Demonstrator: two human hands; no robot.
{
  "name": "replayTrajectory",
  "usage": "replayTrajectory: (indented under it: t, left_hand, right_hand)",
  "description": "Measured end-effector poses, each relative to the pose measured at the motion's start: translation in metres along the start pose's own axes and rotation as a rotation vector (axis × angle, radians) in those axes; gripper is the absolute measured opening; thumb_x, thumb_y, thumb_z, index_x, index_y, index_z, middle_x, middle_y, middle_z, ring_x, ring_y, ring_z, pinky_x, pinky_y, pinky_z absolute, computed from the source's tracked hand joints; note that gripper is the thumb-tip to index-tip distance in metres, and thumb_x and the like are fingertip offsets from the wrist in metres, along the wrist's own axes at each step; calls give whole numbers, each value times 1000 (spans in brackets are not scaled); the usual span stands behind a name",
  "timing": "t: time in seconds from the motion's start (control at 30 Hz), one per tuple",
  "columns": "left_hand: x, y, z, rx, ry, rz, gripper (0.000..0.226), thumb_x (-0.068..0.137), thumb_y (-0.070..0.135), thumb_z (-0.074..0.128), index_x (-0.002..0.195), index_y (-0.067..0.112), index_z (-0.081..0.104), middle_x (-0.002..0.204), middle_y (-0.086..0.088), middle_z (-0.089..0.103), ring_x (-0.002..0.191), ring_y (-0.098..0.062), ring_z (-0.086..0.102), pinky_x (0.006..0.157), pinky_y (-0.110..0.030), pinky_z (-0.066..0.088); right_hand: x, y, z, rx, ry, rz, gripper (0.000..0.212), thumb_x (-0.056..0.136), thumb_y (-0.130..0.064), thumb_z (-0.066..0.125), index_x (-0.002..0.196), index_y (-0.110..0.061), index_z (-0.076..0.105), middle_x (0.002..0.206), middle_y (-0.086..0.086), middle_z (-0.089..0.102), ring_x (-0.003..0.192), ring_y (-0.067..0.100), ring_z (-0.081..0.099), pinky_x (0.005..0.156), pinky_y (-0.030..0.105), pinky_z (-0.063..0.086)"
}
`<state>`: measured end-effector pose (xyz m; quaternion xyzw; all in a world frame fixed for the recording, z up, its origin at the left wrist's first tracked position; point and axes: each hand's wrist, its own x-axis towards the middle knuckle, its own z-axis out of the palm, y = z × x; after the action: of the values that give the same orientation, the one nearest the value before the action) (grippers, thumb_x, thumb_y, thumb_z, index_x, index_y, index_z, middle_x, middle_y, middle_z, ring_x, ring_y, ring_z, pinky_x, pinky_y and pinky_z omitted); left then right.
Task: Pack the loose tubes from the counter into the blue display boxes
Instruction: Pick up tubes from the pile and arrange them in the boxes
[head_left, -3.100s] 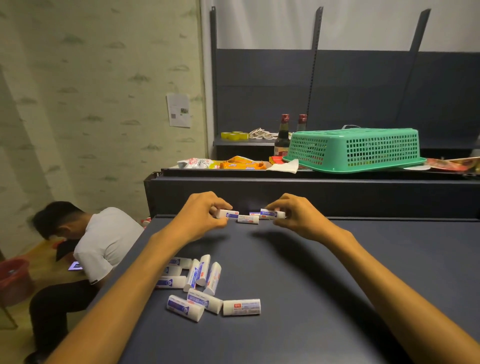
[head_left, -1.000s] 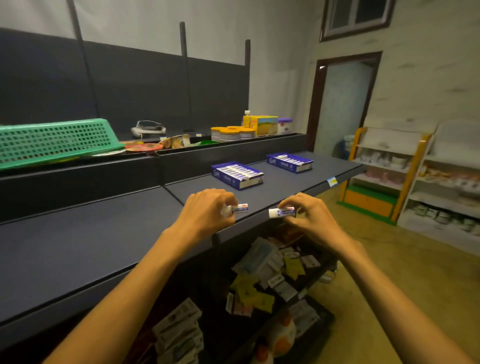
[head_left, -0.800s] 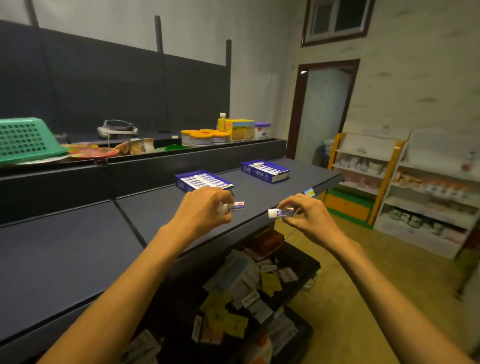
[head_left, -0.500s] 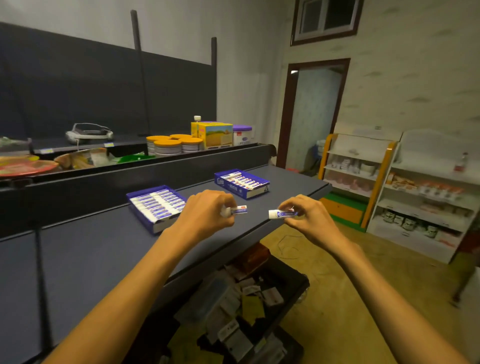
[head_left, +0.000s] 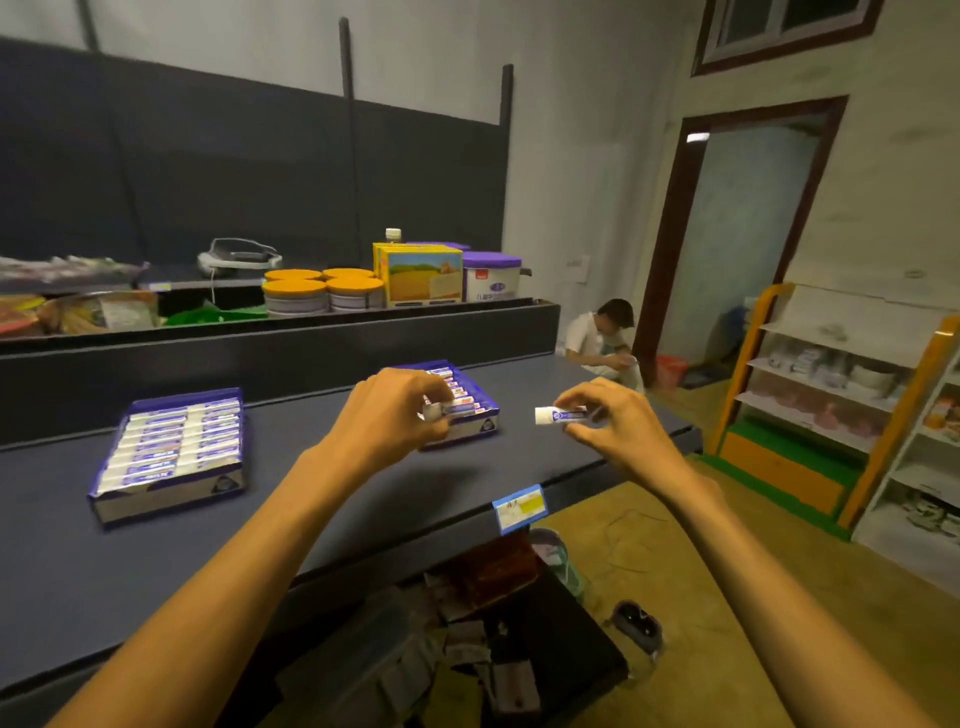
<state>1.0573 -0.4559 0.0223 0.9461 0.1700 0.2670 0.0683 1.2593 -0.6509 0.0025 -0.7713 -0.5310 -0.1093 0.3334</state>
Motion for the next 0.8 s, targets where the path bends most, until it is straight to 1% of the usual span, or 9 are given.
replayTrajectory:
  t: [0.07,0.2,0.37,0.47,0.57,0.63,0.7,0.73,0.8]
  left_hand:
    - [10,2,4,30,5,-51,31,79,32,75,109,25,68,110,1,70,96,-17,64,76,-37,55]
    - [27,-4,8,95,11,-135,34,80,34,74,112,25,66,110,2,69,96,-15,63,77,-38,56]
    - [39,-31,14,151,22,-222,32,81,35,74,110,23,68,106,2,70,92,-14,63,76,-33,55]
    - [49,-51,18,137,46,-262,30,80,32,75,106,21,68,102,2,71,89,-16,64,75,-36,56]
    - [65,-67,21,113,40,-280,27,79,30,76,103,21,68,98,3,71,87,-15,64,75,-37,56]
    - [78,-75,26,112,15,-274,28,79,32,76,103,21,68,98,3,71,86,-13,64,74,-35,56]
    - [89,-82,32,107,-4,-271,29,79,34,76,104,21,68,98,3,70,85,-13,63,74,-32,55]
    - [93,-84,35,106,-21,-275,29,79,33,76,104,21,67,99,3,70,85,-13,63,74,-31,55]
    - [101,-87,40,126,-73,-288,28,81,31,74,107,22,66,103,4,69,89,-13,62,78,-32,55]
  right_hand:
    - [21,13,5,27,-21,-47,28,80,-7,75,105,-18,70,99,-2,64,87,7,57,76,16,47]
    - [64,25,26,76,-81,-126,28,81,-10,75,107,-19,69,100,-5,60,89,7,57,78,17,46]
    - [115,32,62,141,-148,-211,28,82,-13,74,108,-21,67,103,-6,59,92,8,56,74,14,44]
    - [143,35,84,174,-187,-241,27,83,-18,75,108,-21,66,103,-7,59,94,8,57,73,14,45]
    - [170,36,100,181,-229,-254,28,82,-22,76,107,-21,65,103,-5,61,94,9,59,75,19,49]
    - [186,39,110,168,-236,-261,27,81,-21,76,106,-20,66,102,-5,62,94,10,60,78,25,52]
    - [198,41,119,162,-247,-257,27,81,-21,77,104,-24,65,102,-7,62,95,10,61,81,31,55]
    - [203,41,123,157,-257,-255,26,81,-23,77,104,-26,65,102,-8,62,96,10,61,82,33,55]
    - [212,41,129,143,-288,-246,26,81,-26,76,105,-27,64,104,-9,62,97,10,60,82,31,55]
